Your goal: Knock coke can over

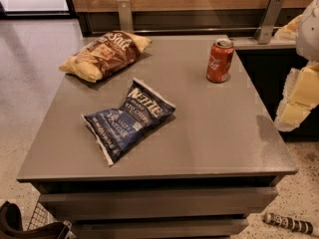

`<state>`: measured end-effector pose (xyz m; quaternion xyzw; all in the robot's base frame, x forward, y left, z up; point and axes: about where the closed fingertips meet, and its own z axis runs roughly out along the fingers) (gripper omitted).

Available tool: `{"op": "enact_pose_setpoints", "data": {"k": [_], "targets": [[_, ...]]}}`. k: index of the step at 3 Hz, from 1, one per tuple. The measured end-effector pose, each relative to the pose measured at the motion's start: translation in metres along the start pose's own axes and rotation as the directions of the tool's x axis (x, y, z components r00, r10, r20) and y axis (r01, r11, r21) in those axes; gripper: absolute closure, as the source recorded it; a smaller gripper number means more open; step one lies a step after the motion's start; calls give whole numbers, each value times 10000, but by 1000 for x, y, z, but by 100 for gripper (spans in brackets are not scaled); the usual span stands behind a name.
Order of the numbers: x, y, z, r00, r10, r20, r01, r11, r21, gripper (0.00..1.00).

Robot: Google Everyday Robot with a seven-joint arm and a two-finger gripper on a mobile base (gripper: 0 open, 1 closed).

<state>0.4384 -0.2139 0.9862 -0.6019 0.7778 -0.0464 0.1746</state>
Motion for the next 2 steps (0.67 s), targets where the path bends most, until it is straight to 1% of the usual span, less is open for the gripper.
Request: {"op": "enact_pose_setpoints", "data": {"k": [1, 2], "targets": [[3, -5, 1, 9998, 164, 125, -165, 9999, 40, 0], [15, -25, 5, 9950, 791, 605, -802, 9967, 158, 0]]}}
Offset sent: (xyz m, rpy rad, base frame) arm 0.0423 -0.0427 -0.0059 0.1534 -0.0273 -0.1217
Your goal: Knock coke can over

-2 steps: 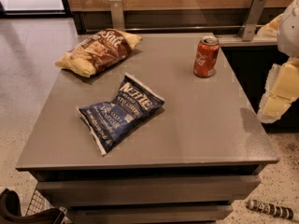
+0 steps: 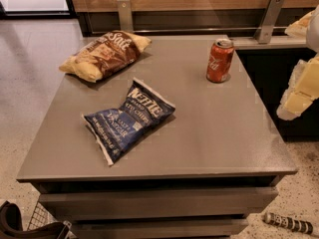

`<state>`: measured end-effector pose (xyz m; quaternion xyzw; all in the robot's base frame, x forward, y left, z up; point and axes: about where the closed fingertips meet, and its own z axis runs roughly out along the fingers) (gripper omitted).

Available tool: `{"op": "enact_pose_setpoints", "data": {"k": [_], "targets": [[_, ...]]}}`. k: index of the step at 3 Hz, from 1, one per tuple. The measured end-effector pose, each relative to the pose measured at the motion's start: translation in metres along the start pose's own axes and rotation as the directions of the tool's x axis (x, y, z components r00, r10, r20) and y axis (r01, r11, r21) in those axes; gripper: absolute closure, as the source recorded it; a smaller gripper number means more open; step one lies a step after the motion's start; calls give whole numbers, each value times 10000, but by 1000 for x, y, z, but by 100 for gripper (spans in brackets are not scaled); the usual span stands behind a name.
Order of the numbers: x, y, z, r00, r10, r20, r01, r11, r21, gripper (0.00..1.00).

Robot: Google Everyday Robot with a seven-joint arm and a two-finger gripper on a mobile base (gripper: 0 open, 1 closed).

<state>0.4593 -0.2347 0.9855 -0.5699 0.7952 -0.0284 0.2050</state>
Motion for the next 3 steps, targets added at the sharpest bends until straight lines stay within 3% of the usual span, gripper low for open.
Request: {"op": "enact_pose_setpoints", "data": {"k": [1, 2, 3], "targets": [[18, -43, 8, 9892, 739, 1270, -796, 9960, 408, 0], [24, -84, 23, 9479, 1376, 2874, -1622, 9847, 633, 0], [17, -124, 48, 8397, 1849, 5106, -2548, 9644, 700, 0]]}}
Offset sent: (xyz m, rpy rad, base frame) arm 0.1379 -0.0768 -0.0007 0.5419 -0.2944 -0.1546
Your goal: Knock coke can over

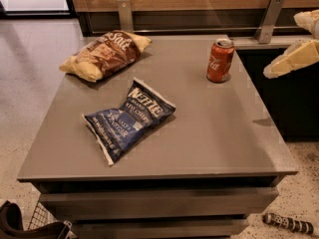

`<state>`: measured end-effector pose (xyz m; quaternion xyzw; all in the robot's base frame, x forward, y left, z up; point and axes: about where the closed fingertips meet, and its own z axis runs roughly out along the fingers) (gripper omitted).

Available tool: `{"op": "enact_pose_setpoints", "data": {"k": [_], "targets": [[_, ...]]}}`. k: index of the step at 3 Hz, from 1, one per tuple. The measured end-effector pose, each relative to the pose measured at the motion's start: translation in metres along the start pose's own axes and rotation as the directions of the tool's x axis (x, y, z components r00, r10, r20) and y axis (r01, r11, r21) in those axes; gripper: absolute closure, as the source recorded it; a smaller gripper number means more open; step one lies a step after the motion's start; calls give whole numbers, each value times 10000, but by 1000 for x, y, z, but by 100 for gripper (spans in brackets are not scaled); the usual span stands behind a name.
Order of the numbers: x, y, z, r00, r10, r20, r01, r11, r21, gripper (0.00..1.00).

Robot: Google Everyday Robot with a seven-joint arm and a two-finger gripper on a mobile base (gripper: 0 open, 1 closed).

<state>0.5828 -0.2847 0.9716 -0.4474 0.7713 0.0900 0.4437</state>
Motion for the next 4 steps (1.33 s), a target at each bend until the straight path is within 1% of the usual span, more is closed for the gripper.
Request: {"op": "enact_pose_setpoints", "data": {"k": [1, 2, 3, 4], "targets": [[-1, -10, 23, 9881, 396, 1488, -448, 9985, 320, 0], [1, -16, 46, 9568, 481, 2868, -744, 9939, 814, 0], [2, -25, 69, 9152, 453, 4004, -1034, 9868, 1248, 0], [0, -33, 94, 8683, 397, 4945, -1255, 9819, 1416, 0]]}}
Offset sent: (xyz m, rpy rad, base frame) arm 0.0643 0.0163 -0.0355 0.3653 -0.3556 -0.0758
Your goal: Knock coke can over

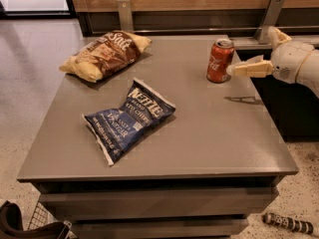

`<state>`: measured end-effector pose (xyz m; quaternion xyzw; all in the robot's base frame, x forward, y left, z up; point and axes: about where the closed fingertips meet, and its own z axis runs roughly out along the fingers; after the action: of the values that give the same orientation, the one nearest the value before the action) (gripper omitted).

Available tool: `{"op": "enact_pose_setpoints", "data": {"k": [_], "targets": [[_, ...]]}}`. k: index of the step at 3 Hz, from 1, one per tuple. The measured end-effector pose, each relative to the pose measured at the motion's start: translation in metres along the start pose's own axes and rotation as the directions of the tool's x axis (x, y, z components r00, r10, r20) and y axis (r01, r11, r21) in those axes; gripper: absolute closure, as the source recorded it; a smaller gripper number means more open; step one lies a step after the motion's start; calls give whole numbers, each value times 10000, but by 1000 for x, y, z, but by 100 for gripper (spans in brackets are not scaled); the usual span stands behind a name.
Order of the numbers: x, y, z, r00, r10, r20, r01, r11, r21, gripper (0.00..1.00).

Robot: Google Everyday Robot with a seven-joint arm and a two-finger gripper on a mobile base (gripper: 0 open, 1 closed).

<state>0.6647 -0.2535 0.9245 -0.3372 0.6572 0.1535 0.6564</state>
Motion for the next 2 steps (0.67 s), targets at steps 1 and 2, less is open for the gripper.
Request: {"op": "enact_pose_setpoints", "data": {"k": [1, 2], "targets": [[0, 15, 22, 10000, -13, 90, 17, 9990, -450, 0], [5, 33, 22, 9981, 374, -490, -431, 9918, -1204, 0]]}}
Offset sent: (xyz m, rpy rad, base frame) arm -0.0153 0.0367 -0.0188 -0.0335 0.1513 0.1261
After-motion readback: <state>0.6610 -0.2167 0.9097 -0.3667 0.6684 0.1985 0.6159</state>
